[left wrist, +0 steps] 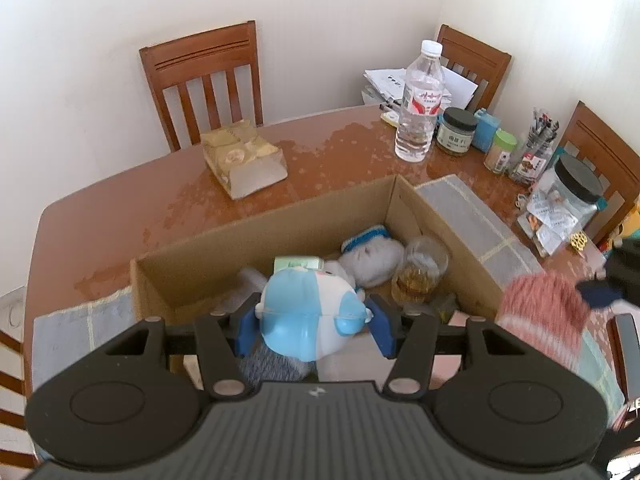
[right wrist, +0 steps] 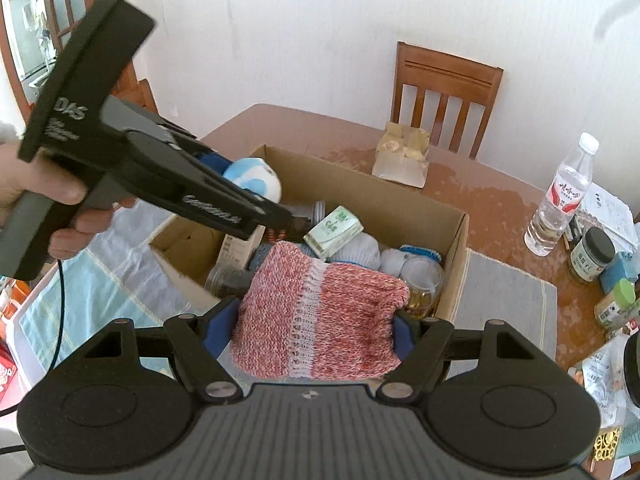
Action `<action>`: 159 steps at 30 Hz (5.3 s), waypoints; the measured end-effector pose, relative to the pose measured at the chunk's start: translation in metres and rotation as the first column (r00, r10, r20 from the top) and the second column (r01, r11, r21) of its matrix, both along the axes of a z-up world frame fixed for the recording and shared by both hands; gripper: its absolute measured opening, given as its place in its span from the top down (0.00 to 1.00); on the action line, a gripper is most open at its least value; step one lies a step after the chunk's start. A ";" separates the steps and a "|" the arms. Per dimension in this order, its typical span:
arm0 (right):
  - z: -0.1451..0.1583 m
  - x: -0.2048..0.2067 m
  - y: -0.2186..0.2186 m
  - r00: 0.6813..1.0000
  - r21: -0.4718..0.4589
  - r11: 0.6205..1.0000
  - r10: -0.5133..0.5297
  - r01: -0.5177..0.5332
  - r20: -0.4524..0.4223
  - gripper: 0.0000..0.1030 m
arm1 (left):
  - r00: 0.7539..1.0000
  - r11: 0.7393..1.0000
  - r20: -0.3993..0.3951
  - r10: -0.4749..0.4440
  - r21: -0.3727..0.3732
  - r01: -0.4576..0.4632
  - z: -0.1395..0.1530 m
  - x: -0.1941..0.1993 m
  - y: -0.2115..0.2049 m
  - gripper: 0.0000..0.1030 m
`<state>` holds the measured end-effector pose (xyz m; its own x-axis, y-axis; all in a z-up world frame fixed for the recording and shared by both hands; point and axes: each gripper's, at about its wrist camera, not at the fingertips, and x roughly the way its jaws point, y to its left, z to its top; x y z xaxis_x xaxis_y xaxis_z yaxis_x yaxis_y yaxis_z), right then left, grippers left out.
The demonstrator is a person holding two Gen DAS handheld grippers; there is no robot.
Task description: Organize objects
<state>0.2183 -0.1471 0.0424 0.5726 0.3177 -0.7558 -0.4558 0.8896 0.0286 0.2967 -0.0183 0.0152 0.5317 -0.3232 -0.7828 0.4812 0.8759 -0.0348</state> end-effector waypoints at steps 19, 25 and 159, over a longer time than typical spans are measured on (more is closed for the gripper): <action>-0.023 0.030 0.000 0.998 -0.017 0.999 -0.029 0.028 -0.058 0.23 | 0.994 0.991 0.039 0.099 -0.093 -0.095 0.005 0.028 0.007 0.04; -0.025 0.039 0.008 0.998 -0.027 0.999 -0.028 0.027 -0.063 0.23 | 0.982 0.982 0.067 0.179 -0.073 -0.174 0.005 0.018 0.041 0.03; -0.041 0.001 0.004 0.850 -0.102 0.895 -0.445 0.434 -0.283 0.00 | 0.901 0.918 -0.177 0.397 0.106 -0.383 -0.016 -0.101 0.055 0.02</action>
